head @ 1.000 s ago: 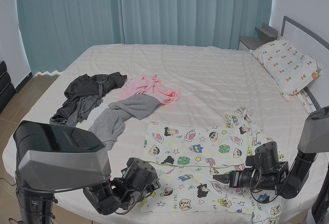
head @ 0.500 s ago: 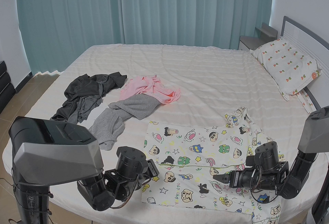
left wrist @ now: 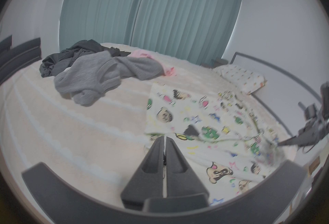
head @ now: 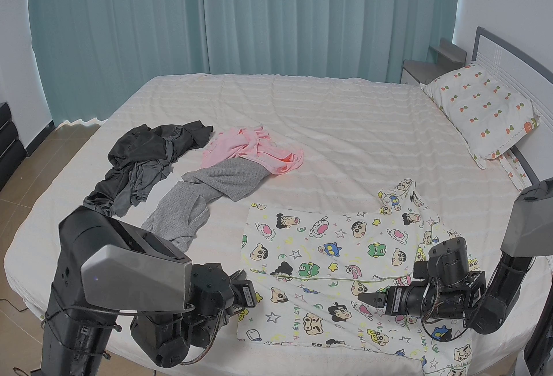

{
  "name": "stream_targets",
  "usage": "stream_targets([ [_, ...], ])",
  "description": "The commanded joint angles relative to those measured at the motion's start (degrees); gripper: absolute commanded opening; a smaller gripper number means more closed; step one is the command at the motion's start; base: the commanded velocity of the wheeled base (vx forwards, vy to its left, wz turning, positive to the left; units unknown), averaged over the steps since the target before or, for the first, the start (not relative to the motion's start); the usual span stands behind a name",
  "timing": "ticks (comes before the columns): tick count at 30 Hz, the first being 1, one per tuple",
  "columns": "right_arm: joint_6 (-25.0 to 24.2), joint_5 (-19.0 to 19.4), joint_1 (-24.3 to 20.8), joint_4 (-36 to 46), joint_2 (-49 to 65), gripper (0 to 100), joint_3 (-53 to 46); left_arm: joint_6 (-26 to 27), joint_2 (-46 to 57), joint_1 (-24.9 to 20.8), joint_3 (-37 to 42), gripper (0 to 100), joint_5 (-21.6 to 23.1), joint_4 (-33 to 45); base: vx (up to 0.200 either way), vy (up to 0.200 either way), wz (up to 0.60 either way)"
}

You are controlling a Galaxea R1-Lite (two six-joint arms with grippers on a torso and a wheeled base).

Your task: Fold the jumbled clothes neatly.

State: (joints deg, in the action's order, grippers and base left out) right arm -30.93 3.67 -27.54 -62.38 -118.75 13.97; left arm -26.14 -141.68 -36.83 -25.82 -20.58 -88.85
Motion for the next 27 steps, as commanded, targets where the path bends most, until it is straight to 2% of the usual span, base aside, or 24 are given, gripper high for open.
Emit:
stream_targets([
  [1, 0.0, 0.0, 0.0, 0.0, 0.0, 100, 0.0, 0.3, -3.3, 0.6, 0.4, 0, -0.2, -1.2, 0.0, 0.0, 0.0],
  [21, 0.4, 0.0, 0.0, 0.0, 0.3, 100, -0.6, -0.1, -1.3, 0.5, -1.3, 0, 0.1, -1.2, 0.0, 0.0, 0.0],
  [27, 0.8, 0.1, 0.0, 0.0, 0.3, 100, -0.6, -2.1, -1.3, 0.5, -1.2, 0, 0.2, -1.2, 0.0, 0.0, 0.0],
])
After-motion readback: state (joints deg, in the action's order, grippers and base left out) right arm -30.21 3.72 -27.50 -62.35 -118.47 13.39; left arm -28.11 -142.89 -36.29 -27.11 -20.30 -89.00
